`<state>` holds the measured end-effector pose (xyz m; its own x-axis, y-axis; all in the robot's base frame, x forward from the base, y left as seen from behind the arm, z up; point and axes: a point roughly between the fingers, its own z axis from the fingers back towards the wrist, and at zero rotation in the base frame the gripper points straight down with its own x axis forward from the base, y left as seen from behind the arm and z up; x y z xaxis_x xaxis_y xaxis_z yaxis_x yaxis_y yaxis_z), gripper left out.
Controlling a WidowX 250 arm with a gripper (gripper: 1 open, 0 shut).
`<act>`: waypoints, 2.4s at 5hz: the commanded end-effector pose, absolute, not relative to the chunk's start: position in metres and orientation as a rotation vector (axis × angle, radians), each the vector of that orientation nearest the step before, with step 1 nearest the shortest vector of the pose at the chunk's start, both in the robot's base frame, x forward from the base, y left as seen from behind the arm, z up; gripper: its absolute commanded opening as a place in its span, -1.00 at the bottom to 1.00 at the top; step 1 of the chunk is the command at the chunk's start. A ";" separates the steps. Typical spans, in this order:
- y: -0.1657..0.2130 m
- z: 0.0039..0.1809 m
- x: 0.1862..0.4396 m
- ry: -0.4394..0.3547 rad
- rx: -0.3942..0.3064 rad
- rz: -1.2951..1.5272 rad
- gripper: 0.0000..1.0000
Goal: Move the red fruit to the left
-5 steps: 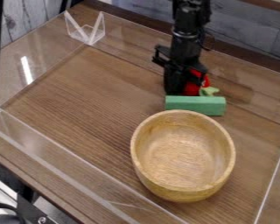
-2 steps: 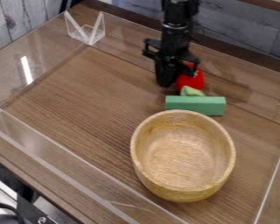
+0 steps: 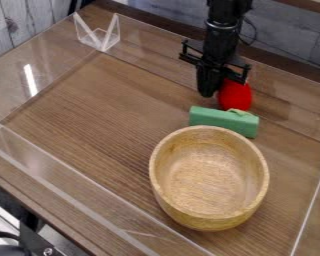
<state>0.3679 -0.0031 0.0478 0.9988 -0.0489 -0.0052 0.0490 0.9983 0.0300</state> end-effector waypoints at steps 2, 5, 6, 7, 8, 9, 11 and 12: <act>0.005 0.064 0.375 -0.081 0.042 0.033 -1.00; 0.014 0.074 0.370 -0.121 0.017 0.111 -1.00; 0.015 0.097 0.366 -0.166 -0.022 0.093 -1.00; 0.025 0.122 0.360 -0.217 -0.048 0.094 -1.00; 0.018 0.121 0.358 -0.220 -0.056 0.080 1.00; 0.008 0.108 0.357 -0.208 -0.057 0.062 1.00; -0.006 0.100 0.363 -0.181 -0.067 0.002 1.00; -0.017 0.095 0.368 -0.170 -0.068 0.037 1.00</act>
<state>0.3575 -0.0190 0.0735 0.9945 0.0373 0.0982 -0.0305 0.9971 -0.0702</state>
